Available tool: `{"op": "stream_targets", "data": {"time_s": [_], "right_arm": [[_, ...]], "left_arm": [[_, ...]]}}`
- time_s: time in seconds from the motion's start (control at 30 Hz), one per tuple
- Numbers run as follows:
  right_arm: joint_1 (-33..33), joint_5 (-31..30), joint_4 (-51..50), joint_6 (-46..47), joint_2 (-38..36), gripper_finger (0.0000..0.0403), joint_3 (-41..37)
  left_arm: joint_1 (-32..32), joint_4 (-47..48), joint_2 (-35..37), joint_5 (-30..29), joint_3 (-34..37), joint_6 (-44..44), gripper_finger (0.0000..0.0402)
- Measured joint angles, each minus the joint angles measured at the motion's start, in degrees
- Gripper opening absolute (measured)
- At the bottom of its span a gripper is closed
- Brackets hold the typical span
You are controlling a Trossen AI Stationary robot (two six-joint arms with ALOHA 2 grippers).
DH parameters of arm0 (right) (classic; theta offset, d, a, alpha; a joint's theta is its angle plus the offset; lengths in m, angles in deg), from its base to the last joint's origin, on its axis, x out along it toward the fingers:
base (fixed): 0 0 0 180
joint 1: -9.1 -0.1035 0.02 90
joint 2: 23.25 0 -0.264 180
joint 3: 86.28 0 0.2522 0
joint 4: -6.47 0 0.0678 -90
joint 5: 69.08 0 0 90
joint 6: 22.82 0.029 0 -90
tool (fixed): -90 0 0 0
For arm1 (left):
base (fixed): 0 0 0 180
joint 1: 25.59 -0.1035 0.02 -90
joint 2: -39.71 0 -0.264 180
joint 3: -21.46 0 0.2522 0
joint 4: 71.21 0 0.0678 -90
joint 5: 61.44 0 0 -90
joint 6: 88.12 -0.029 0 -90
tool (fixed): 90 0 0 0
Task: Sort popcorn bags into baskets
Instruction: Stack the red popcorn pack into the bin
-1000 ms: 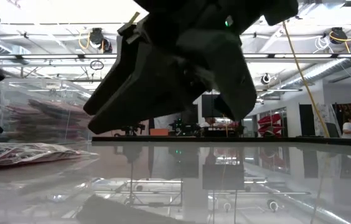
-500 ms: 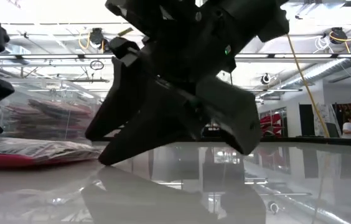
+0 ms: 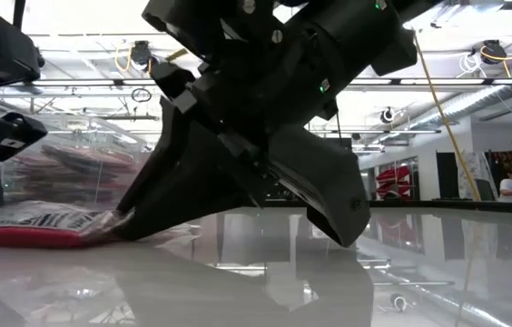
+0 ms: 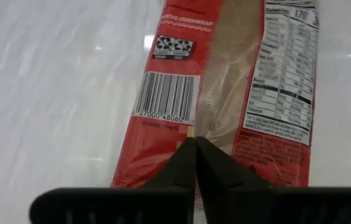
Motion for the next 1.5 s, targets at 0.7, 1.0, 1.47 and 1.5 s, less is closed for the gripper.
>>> {"op": "stream_targets", "data": {"time_s": [0.7,1.0,1.47,1.5], "right_arm": [[0.9,-3.5,-2.6,21.3,-10.0,0.0001,-0.1],[3.5,-5.1,-2.5,36.0,-13.3,0.0000,-0.1],[6.4,-4.7,-0.2,44.4,-13.3,0.0000,-0.1],[6.4,-4.7,-0.2,44.8,-13.3,0.0000,-0.1]], "left_arm": [[6.1,4.2,13.3,-15.2,-6.0,-14.0,0.0099],[6.8,-10.9,6.0,-23.5,-6.0,-24.1,0.0256],[0.5,-7.7,-1.9,-30.9,-6.0,-15.0,0.0271],[0.0,-6.8,-1.9,-30.9,-6.0,-14.0,0.0254]]}}
